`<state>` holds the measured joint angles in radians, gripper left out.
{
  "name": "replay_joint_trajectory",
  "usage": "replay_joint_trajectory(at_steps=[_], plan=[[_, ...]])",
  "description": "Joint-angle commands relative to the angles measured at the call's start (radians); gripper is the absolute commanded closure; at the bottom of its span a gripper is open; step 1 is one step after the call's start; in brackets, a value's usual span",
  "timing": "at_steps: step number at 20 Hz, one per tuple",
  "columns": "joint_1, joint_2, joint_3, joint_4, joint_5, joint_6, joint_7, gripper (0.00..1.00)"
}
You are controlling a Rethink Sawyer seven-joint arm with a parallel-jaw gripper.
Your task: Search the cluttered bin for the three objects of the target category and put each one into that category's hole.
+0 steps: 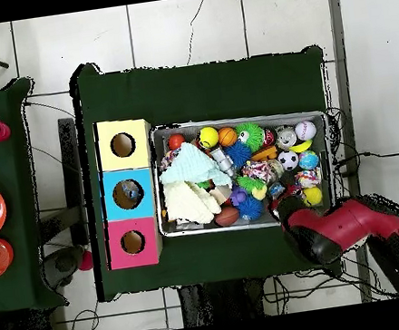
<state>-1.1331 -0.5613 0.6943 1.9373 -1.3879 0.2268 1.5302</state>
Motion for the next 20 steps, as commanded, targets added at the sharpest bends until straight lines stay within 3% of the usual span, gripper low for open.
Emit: replay_joint_trajectory(at_steps=[1, 6, 9, 13, 16, 20], plan=[[0.186, -0.085, -0.248, -0.143, -0.147, -0.108, 0.403, 0.0], [0.317, -0.071, -0.44, -0.205, -0.059, -0.217, 0.42, 0.0], [0.364, -0.056, -0.502, -0.22, -0.011, -0.237, 0.397, 0.0], [0.447, -0.021, -0.567, -0.263, -0.103, -0.145, 0.395, 0.0], [0.491, 0.009, -0.627, -0.297, -0.109, -0.158, 0.406, 0.0], [0.52, 0.034, -0.681, -0.318, -0.062, -0.195, 0.388, 0.0]])
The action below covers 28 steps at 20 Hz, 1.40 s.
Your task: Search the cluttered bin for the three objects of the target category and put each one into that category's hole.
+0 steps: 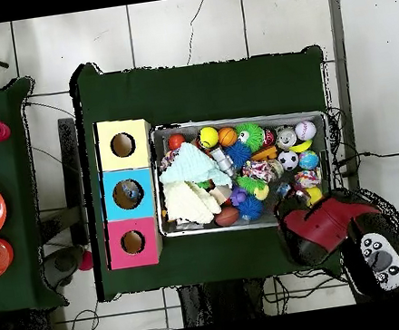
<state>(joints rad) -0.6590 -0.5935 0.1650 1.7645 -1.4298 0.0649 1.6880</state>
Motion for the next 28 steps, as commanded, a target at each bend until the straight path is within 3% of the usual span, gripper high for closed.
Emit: replay_joint_trajectory(at_steps=[1, 7, 9, 10, 15, 20, 21, 28], plan=[[0.048, 0.069, -0.16, -0.145, -0.003, -0.044, 0.221, 0.0], [0.002, 0.082, -0.171, -0.124, 0.14, -0.163, 0.19, 0.0], [-0.057, 0.068, -0.106, -0.091, 0.15, -0.162, 0.18, 0.0], [-0.086, 0.062, -0.074, -0.075, 0.155, -0.161, 0.174, 1.0], [-0.13, 0.048, -0.027, -0.056, 0.161, -0.132, 0.134, 1.0], [-0.216, 0.02, 0.076, -0.007, 0.187, -0.089, 0.105, 1.0], [-0.249, 0.018, 0.114, 0.008, 0.194, -0.07, 0.078, 0.0], [-0.29, 0.024, 0.159, 0.02, 0.208, -0.051, 0.055, 0.0]])
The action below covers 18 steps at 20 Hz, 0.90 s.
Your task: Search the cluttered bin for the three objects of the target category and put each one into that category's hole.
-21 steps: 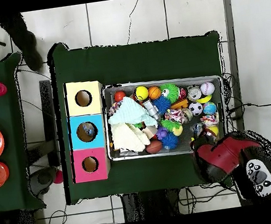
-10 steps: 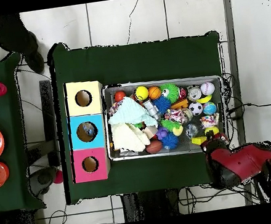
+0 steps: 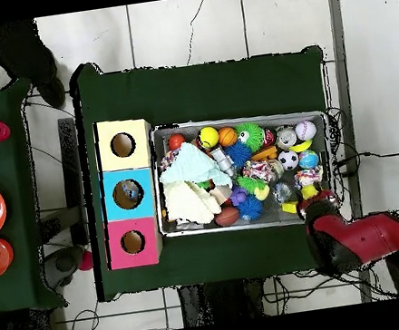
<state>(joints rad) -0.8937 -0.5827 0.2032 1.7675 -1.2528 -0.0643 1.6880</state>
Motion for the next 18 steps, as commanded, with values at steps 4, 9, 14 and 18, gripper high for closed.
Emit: replay_joint_trajectory(at_steps=[4, 9, 14, 18], plan=[[-0.167, 0.029, 0.228, 0.072, 0.14, 0.218, -0.034, 0.0], [-0.225, 0.045, 0.284, 0.094, 0.203, 0.274, -0.081, 0.0], [-0.277, 0.06, 0.336, 0.121, 0.267, 0.343, -0.127, 0.0], [-0.297, 0.051, 0.364, 0.148, 0.303, 0.374, -0.129, 0.0]])
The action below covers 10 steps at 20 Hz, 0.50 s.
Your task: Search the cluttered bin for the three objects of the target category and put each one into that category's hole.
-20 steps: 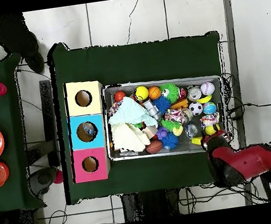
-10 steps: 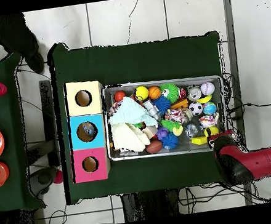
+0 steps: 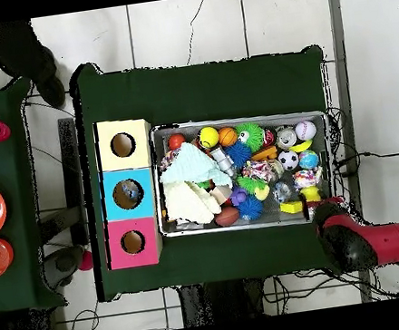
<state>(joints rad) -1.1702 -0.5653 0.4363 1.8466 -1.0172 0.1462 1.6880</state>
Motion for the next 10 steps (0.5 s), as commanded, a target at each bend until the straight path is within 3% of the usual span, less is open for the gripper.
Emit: replay_joint_trajectory(at_steps=[1, 5, 10], plan=[[-0.03, 0.038, 0.14, 0.075, 0.079, 0.175, -0.131, 0.0], [-0.06, 0.052, 0.174, 0.096, 0.119, 0.208, -0.137, 0.0], [-0.077, 0.06, 0.186, 0.101, 0.118, 0.215, -0.15, 0.0]])
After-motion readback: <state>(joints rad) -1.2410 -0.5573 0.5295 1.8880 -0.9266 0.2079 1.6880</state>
